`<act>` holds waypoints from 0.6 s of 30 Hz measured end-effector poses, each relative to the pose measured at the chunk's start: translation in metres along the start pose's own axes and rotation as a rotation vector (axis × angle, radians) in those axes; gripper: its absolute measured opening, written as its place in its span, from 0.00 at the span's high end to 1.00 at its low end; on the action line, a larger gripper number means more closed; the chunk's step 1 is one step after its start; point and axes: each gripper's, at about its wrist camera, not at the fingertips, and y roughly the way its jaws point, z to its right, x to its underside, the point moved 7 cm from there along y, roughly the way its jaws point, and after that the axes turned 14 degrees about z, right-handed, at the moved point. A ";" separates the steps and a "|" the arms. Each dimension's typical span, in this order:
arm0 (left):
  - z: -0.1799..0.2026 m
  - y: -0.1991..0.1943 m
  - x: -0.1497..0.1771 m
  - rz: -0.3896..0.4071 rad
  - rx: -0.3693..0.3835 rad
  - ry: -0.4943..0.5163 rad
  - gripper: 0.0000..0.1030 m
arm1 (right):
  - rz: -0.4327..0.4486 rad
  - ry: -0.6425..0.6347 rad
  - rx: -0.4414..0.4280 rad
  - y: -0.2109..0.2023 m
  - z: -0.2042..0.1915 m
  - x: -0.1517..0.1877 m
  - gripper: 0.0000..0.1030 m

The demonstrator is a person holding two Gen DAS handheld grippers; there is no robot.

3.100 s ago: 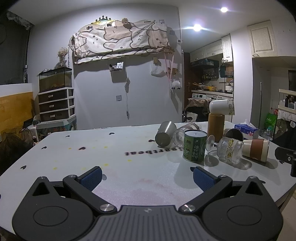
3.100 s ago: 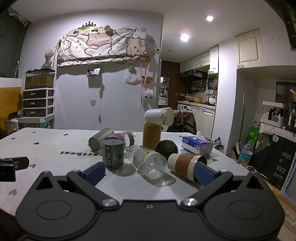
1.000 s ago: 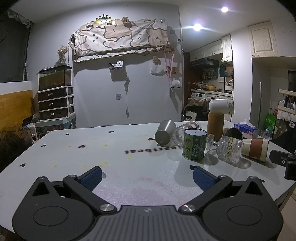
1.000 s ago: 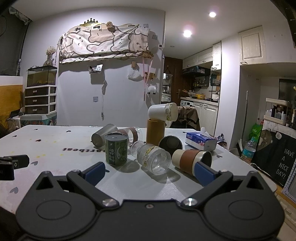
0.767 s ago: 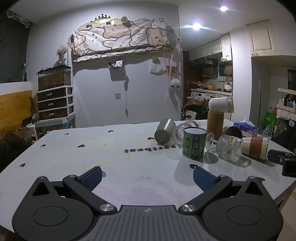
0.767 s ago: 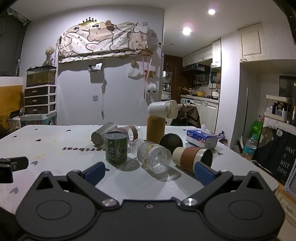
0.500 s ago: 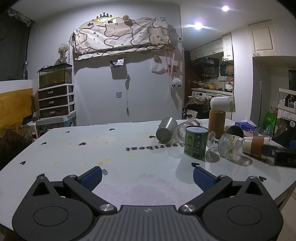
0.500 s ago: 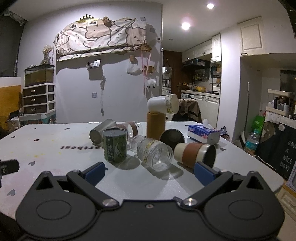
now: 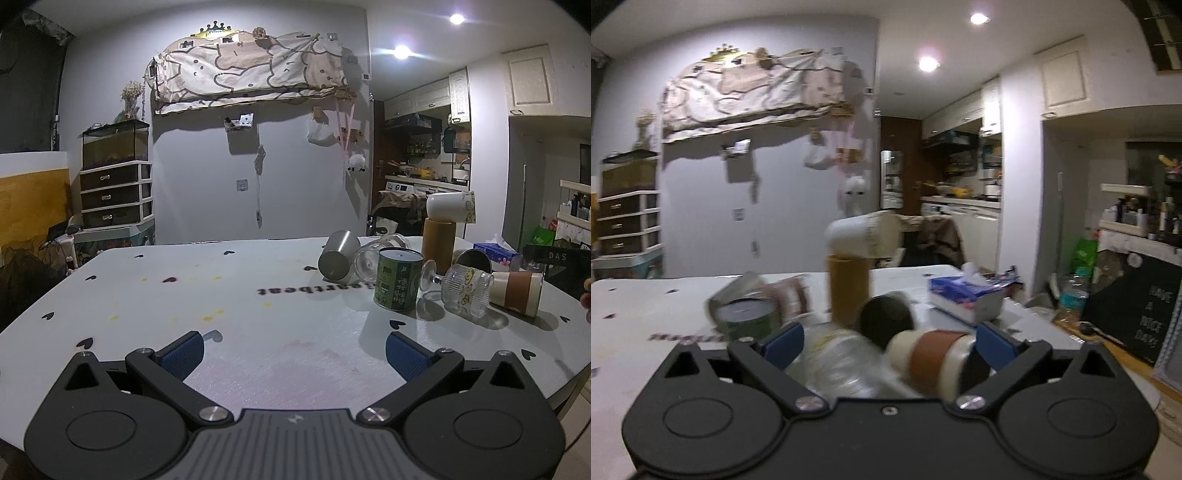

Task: Flip cup upright
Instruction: 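Move the right tool toward the brown-sleeved cup lying on its side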

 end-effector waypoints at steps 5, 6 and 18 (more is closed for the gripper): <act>0.000 0.000 0.000 -0.001 0.007 0.006 0.00 | 0.015 -0.076 -0.059 0.037 0.026 -0.002 0.05; 0.000 0.000 0.000 -0.003 0.007 0.006 0.00 | 0.010 -0.098 -0.088 0.045 0.030 -0.002 0.05; 0.005 0.003 0.003 -0.023 0.025 0.020 0.00 | -0.304 -0.363 -0.335 0.116 0.044 0.045 0.05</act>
